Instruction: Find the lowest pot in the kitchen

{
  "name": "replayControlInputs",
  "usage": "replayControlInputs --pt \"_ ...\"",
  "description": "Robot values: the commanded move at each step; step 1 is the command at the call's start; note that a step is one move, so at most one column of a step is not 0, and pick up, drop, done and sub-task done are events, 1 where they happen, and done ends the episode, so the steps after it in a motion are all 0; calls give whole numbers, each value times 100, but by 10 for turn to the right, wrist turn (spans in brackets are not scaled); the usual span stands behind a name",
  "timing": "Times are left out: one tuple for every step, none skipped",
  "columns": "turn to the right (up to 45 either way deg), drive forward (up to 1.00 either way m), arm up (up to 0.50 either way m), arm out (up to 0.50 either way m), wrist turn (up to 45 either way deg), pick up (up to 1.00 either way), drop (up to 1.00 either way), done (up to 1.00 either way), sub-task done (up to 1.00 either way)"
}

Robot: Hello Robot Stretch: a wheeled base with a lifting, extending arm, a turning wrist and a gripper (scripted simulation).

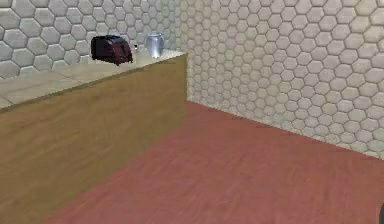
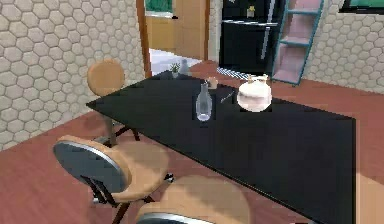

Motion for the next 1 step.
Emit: replayControlInputs --pt "330 0 0 0 0 0 0 0 0"
